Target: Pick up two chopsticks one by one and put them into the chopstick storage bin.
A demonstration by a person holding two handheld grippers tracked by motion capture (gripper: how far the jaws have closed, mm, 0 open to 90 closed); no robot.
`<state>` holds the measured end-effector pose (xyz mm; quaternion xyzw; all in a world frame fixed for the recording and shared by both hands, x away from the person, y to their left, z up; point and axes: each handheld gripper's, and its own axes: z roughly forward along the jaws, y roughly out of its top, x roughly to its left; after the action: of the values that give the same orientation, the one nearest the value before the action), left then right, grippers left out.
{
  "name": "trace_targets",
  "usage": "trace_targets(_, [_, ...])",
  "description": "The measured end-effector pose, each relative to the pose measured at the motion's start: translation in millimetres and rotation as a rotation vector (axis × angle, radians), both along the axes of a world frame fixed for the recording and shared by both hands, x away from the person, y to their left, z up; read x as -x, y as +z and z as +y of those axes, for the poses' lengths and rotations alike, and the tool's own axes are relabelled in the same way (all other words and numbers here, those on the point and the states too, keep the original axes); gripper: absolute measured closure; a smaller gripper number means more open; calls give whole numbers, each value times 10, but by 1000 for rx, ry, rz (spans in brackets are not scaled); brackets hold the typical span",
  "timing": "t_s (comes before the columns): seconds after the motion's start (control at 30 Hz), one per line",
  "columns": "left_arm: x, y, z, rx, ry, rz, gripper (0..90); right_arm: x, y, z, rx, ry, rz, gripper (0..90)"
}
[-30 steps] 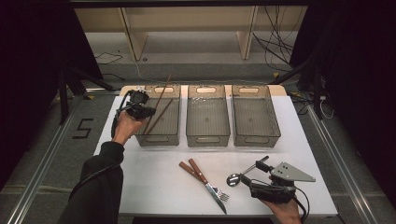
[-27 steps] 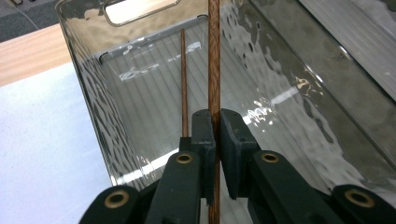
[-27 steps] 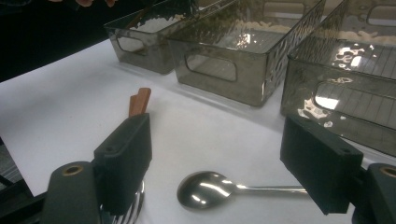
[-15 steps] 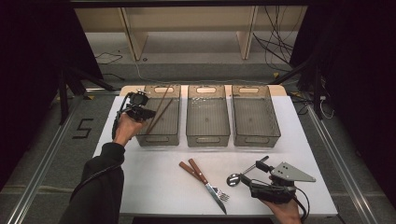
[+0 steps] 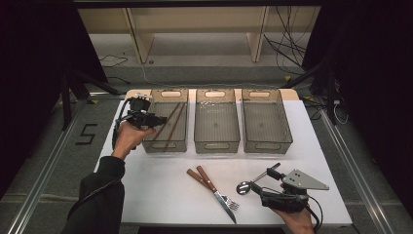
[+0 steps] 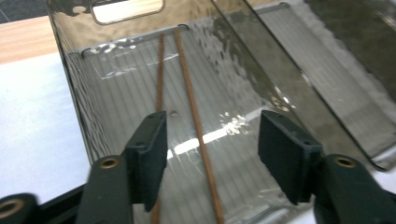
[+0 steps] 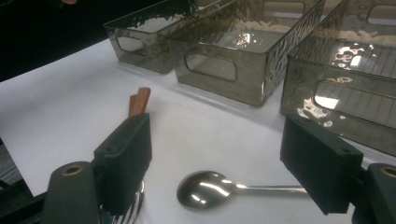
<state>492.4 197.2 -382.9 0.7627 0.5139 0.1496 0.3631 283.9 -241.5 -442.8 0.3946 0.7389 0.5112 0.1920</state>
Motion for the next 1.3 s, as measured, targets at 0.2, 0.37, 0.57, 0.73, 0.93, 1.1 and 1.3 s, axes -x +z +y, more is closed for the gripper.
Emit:
trace_targets(0.2, [191, 39, -21, 32, -39, -15, 306, -1, 1, 1, 2, -1, 1, 256])
trace_targets(0.37, [382, 46, -44, 40, -67, -41, 277, -11, 4, -13, 3, 0, 4, 254])
trace_targets(0.57, [631, -21, -52, 38, -96, -68, 254, -29, 20, -55, 6, -6, 5, 254])
trace_targets(0.73, [839, -138, -47, 50, -110, -93, 239, -48, 19, -65, 24, -14, 8, 255])
trace_targets(0.93, [1016, -249, -28, 61, -125, -132, 216, -72, 17, -75, 27, -22, 11, 255])
trace_targets(1.1, [1148, -279, 24, 103, -131, -164, 210, -99, 5, -84, 26, -25, 18, 255])
trace_targets(1.3, [1276, -368, 82, 162, -150, -174, 208, -148, -6, -93, 32, -34, 25, 256])
